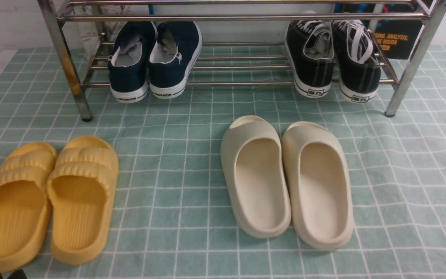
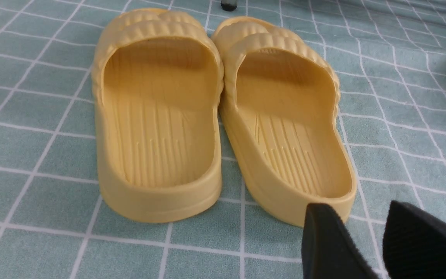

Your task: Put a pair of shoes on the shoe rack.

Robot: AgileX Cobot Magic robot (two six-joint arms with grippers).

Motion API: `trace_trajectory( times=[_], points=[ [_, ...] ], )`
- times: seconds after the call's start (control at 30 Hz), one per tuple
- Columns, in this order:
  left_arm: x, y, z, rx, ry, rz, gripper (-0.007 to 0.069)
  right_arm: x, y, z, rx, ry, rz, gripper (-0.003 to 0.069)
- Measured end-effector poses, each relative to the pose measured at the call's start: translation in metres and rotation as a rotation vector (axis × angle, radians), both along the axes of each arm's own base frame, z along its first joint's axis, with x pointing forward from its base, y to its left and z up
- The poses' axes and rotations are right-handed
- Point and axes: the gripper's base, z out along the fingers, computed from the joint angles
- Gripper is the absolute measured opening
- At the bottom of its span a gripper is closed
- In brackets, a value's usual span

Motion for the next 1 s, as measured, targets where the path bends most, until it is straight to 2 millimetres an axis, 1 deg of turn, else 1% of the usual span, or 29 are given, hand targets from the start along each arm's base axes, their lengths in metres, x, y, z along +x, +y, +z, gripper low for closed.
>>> trace_trajectory(
  times=[1.0],
  points=[
    [0.0000,0.0000,0.0000,0.000,0.000,0.000,0.0239,0.0000,0.0000,0.0000,0.000,0.000,0.000,0.0059]
  ],
)
